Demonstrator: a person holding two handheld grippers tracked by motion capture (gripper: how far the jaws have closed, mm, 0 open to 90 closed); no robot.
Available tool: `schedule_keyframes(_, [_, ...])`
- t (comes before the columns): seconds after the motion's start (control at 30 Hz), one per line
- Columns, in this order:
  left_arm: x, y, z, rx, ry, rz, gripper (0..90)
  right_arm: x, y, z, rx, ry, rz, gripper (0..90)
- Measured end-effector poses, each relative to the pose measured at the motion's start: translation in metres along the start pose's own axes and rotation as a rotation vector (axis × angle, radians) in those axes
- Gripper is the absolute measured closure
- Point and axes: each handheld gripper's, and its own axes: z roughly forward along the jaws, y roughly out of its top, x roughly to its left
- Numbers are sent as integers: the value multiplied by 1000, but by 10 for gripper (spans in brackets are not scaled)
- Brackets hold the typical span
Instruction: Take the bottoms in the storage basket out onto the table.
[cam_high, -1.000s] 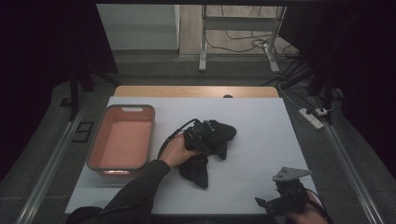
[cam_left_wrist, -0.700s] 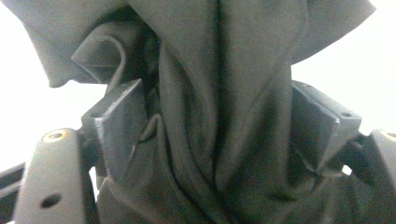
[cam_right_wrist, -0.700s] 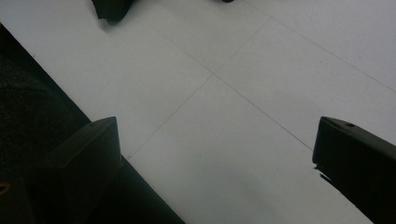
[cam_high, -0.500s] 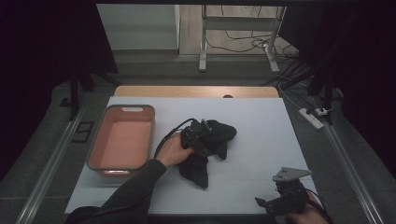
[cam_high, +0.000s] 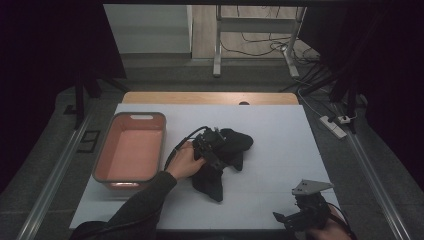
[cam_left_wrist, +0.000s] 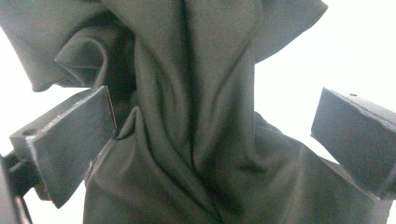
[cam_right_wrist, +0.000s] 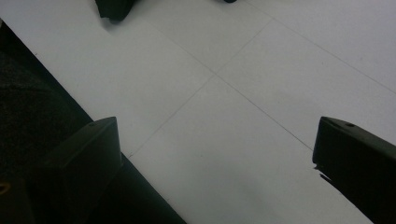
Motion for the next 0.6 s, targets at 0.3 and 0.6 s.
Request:
schedule_keyframes(0.3, [-1,-3,-8,-19,-17,13,0,0,0,0,0,1,-7,13])
schedule_keyframes(0.6, [-4,-4,-15,-62,-27,30,0,0,0,0,-3,3,-5,13])
